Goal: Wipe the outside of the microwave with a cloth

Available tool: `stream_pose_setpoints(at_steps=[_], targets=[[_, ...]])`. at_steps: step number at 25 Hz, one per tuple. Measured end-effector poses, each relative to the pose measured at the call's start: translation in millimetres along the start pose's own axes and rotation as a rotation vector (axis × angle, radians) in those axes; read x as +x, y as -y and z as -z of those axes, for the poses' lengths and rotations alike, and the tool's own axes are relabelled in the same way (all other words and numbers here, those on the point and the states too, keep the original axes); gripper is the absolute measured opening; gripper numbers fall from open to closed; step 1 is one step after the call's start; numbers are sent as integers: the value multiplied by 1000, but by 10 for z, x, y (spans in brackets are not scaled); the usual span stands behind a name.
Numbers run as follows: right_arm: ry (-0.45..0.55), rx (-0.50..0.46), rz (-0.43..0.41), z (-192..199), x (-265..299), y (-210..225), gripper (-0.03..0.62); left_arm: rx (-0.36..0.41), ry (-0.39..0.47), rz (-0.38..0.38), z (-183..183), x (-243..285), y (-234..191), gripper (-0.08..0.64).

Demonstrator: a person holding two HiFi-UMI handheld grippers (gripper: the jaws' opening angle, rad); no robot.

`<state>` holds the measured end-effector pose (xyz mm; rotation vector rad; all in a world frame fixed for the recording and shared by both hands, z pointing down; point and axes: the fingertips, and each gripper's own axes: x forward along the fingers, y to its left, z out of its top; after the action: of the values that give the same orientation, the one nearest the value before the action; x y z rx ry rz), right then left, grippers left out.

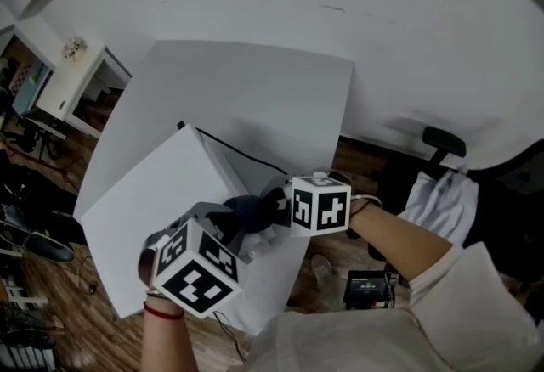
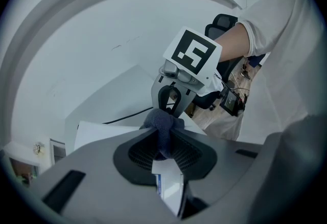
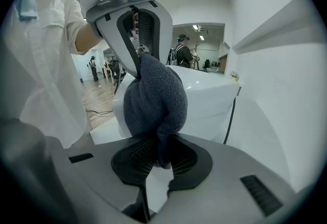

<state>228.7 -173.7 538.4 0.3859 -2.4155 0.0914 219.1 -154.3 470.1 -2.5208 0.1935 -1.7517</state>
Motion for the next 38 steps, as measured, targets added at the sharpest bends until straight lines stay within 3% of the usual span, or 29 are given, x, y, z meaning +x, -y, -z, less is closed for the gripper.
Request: stream_pose_setpoints(at_steps=[8,13,25,30,35,38], targets=[[-12,17,-10,26,-94,-221,61,6,35,31,13,-87,224,64],[-46,-17,-52,-16,-271,-424,61,-38,118,36,76,-233,390,64],[-4,-235,-35,-1048,-412,-368,61,-236,368,-148,742,-965,77,63],[-58,-301,-48,-1365,-7,-276,61,-255,374,-203,1223,-1018,-106,63],[-171,-341,-52,-1250,409,-261,61,-214,320,-225,1631,-695,-193,63],[-166,-328,-49,-1186,471,-250,61,-169,321,-247,1694,-555,-170,63]])
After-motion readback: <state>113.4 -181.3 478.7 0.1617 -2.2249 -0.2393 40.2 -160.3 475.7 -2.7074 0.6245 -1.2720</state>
